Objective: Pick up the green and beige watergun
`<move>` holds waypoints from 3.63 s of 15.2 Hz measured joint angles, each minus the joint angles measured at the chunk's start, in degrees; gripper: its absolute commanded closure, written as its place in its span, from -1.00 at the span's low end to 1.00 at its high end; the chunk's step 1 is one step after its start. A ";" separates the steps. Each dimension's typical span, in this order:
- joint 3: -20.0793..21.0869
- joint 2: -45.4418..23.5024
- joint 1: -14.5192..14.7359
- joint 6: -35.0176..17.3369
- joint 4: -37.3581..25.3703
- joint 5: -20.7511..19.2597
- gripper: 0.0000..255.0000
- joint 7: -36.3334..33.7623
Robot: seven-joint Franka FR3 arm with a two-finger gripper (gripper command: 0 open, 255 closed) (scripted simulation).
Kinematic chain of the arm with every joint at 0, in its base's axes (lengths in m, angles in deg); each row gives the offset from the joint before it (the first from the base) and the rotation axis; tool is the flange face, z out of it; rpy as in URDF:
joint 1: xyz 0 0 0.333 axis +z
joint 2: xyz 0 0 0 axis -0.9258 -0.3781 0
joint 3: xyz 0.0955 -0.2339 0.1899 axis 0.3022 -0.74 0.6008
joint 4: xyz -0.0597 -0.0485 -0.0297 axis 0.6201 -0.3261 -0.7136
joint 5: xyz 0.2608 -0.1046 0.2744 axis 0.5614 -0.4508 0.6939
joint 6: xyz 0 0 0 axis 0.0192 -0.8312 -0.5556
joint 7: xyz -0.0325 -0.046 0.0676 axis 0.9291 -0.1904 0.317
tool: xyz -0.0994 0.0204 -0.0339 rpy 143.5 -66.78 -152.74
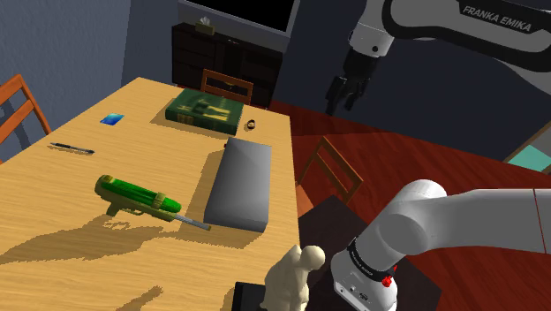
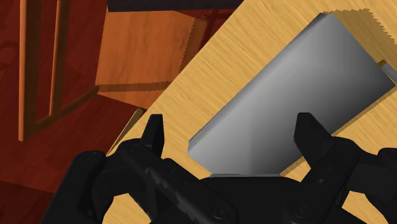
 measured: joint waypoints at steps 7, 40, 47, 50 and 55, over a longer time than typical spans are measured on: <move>3.09 -5.64 2.82 -6.52 1.04 1.99 -1.00 -0.49; 22.94 -61.25 19.86 -32.97 -25.84 -6.71 -1.00 -10.32; 22.94 -67.21 22.23 -35.88 -28.24 -9.66 -1.00 -11.62; 22.63 -68.36 22.44 -37.72 -27.45 -10.33 -1.00 -12.09; 22.56 -68.70 22.57 -38.03 -27.50 -10.54 1.00 -12.24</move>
